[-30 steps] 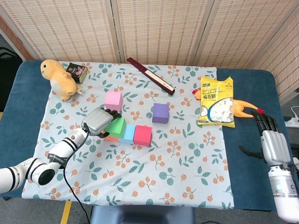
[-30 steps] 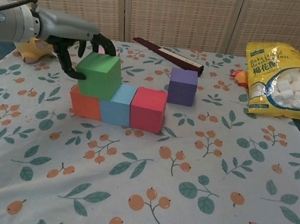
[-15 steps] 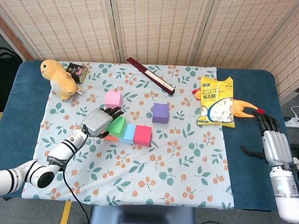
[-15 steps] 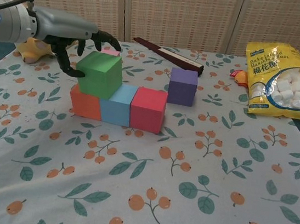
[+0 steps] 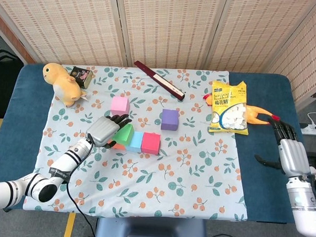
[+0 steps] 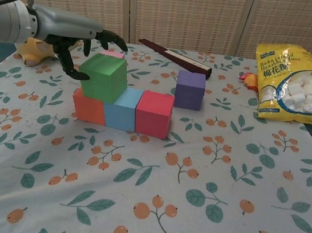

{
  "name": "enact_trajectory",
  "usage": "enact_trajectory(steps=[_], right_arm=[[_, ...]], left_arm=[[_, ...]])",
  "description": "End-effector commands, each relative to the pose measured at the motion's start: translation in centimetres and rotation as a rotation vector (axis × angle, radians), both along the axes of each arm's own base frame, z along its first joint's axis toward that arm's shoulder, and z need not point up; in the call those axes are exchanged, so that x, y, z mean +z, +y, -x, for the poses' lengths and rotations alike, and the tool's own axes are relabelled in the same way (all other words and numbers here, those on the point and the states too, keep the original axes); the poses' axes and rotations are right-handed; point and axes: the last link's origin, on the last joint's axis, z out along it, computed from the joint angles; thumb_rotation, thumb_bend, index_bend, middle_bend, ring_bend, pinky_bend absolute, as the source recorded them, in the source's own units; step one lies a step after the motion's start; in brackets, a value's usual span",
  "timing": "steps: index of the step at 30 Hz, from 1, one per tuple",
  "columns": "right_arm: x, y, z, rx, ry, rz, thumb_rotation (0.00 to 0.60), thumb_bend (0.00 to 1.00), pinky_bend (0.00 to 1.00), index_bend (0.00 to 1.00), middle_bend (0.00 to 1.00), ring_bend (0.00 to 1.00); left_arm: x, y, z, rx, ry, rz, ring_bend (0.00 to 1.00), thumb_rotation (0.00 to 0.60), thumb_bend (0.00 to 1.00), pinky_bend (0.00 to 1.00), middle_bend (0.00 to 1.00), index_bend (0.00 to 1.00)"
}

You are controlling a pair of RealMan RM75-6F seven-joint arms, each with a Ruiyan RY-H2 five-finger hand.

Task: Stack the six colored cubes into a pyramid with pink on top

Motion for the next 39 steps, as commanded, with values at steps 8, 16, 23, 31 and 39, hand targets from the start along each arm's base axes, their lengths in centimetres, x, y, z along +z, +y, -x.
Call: enact_trajectory(steps=[8, 16, 23, 31, 39], right_arm=[[0.1, 0.0, 0.1, -0.003, -0.003, 0.0, 0.6, 0.08, 0.0, 0.0, 0.07, 0.0], [0.2, 0.0, 0.4, -0.012, -0.006, 0.002, 0.6, 0.08, 0.0, 0.0, 0.07, 0.0], [0.2, 0.0, 0.6, -0.016, -0.008, 0.0, 0.6, 0.08, 0.0, 0.0, 0.07, 0.0], [0.4, 0.0, 0.6, -0.014, -0.013, 0.006, 0.6, 0.08, 0.0, 0.0, 0.07, 0.0], [0.4, 0.1, 0.8, -0.015, -0.014, 0.002, 0.6, 0.08, 0.0, 0.0, 0.07, 0.0]], left_arm=[[-0.8, 0.4, -0.9, 0.011, -0.009, 0.031, 0.07, 0.6, 0.36, 0.26, 0.04, 0.13], [-1.2, 0.8, -1.2, 0.004, -0.018, 0.009, 0.15, 0.6, 0.35, 0.26, 0.18, 0.24], [-1.2, 0.8, -1.3, -0.009, -0.033, -0.039, 0.3, 0.6, 0.35, 0.31, 0.35, 0.38], [-0.6, 0.5, -1.7, 0.009, -0.055, -0.074, 0.32, 0.6, 0.35, 0.32, 0.38, 0.39], [-0.7, -0.3, -2.1, 0.029, -0.039, -0.123, 0.35, 0.6, 0.35, 0.35, 0.4, 0.41]])
